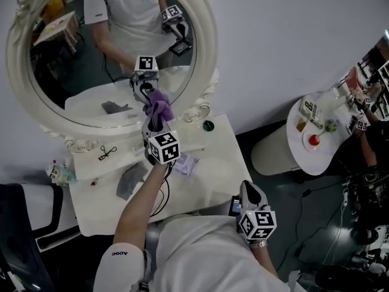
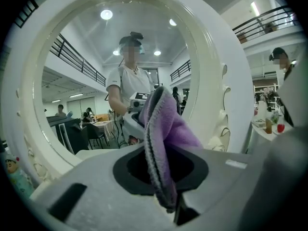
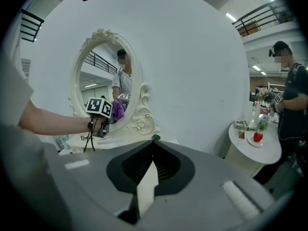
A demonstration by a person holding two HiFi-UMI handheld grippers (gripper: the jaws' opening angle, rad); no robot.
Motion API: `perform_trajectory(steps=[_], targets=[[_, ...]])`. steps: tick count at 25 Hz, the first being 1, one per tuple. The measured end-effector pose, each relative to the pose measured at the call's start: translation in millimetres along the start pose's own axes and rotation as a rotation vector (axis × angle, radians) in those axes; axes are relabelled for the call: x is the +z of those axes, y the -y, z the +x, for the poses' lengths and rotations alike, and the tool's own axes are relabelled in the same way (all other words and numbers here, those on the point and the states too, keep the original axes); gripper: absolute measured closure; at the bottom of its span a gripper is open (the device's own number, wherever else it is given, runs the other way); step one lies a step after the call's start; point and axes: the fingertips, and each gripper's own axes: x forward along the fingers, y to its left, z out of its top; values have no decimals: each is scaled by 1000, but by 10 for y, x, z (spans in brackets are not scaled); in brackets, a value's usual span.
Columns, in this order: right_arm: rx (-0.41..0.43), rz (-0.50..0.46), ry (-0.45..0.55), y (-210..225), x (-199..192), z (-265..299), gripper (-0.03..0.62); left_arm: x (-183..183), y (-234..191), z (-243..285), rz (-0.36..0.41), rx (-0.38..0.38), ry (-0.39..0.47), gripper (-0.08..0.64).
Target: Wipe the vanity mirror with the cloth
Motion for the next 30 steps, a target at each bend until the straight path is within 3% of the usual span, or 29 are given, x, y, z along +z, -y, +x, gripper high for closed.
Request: perform_trajectory(steps=[6, 14, 24, 30], targets=[[40, -18, -18, -244, -15, 101, 584, -169, -177, 45, -6, -23, -55, 505], [128, -42, -30, -747, 10, 284, 584, -522, -940, -58, -17, 46, -157, 505], [197, -36, -25, -1381, -10, 371, 583, -460, -1822, -321, -44, 100, -143, 503], [203, -13, -7, -1663, -10, 320, 584, -309, -2112, -453, 0, 93, -125, 503]])
